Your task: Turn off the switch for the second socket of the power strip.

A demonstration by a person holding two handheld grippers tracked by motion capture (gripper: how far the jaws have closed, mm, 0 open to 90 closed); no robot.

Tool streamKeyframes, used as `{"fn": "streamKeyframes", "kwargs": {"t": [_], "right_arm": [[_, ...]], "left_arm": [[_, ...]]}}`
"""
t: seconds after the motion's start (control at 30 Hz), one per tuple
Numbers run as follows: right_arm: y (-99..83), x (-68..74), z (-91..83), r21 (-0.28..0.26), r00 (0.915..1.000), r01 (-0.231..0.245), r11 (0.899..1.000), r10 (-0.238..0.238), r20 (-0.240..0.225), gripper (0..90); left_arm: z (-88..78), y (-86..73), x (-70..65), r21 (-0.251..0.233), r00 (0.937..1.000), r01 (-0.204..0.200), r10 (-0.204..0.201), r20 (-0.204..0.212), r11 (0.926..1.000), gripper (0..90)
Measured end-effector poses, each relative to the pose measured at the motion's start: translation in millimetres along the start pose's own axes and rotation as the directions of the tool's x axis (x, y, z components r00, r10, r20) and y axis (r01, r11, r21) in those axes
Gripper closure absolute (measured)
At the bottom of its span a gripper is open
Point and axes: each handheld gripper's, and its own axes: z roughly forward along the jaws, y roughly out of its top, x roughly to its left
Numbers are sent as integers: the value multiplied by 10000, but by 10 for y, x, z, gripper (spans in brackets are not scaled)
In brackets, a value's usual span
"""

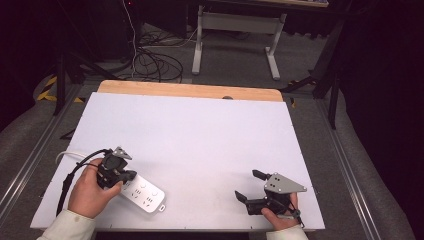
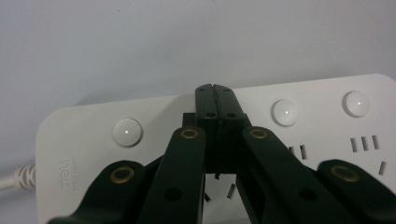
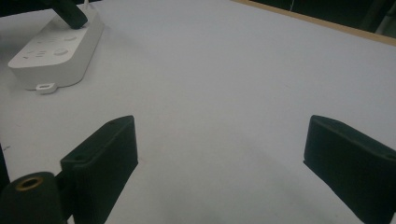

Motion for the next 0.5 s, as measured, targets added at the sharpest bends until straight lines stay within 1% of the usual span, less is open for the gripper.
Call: {"fn": "streamKeyframes", "kwargs": {"t": [0.03, 0.07, 0.1, 0.13, 0.17, 0.2, 0.23, 0.27, 0.3, 0.33, 0.37, 0.4, 0.47, 0.5], "right_arm": [[1, 3, 0, -7, 10000, -22, 10000, 22, -9, 101], [1, 2, -1, 11, 10000, -4, 10000, 4, -11, 101], [0, 0, -1, 20, 10000, 14, 10000, -14, 5, 101], [0, 0, -1, 20, 10000, 14, 10000, -14, 5, 101], [1, 2, -3, -12, 10000, -10, 10000, 10, 6, 101], [1, 2, -3, -12, 10000, -10, 10000, 10, 6, 101], [2, 1, -4, -19, 10000, -3, 10000, 3, 8, 101], [-1, -7, -1, -25, 10000, 6, 10000, -6, -1, 101], [-2, -12, 2, -27, 10000, 31, 10000, -31, -18, 101], [-3, -15, 2, -13, 10000, 6, 10000, -6, -13, 101], [-3, -18, 2, -18, 10000, 7, 10000, -7, -3, 102], [-3, -18, 2, -18, 10000, 7, 10000, -7, -3, 102], [-5, -18, 0, -19, 10000, -2, 10000, 2, -2, 101], [-4, -16, -1, -42, 10000, 31, 10000, -32, -15, 101]], "left_arm": [[0, 0, 0, 0, 10000, 0, 0, 0, 10000, 900], [-2, -2, -20, -41, 9999, -46, 46, -145, 10000, 900], [-3, -7, -32, -91, 9998, -87, 85, -206, 9999, 900], [-1, -13, -35, -181, 9998, -29, 26, -193, 9998, 900], [-40, -7, -29, -280, 9998, 40, -45, -171, 9996, 900], [-40, -7, -29, -280, 9998, 40, -45, -171, 9996, 900], [-44, -2, -38, -193, 9999, 42, -44, -110, 9998, 900], [-50, -1, -41, -338, 9999, 159, -158, 38, 9993, 900], [-50, -1, -41, -338, 9999, 159, -158, 38, 9993, 900], [-79, 5, -27, -477, 9997, 206, -200, 139, 9986, 900], [-109, 5, -19, -576, 9997, 222, -220, 40, 9981, 900], [-109, 5, -19, -576, 9997, 222, -220, 40, 9981, 900], [-149, -1, -12, -728, 9995, 309, -305, 72, 9969, 900], [-165, -4, -9, -761, 9996, 281, -277, 66, 9967, 900]]}}
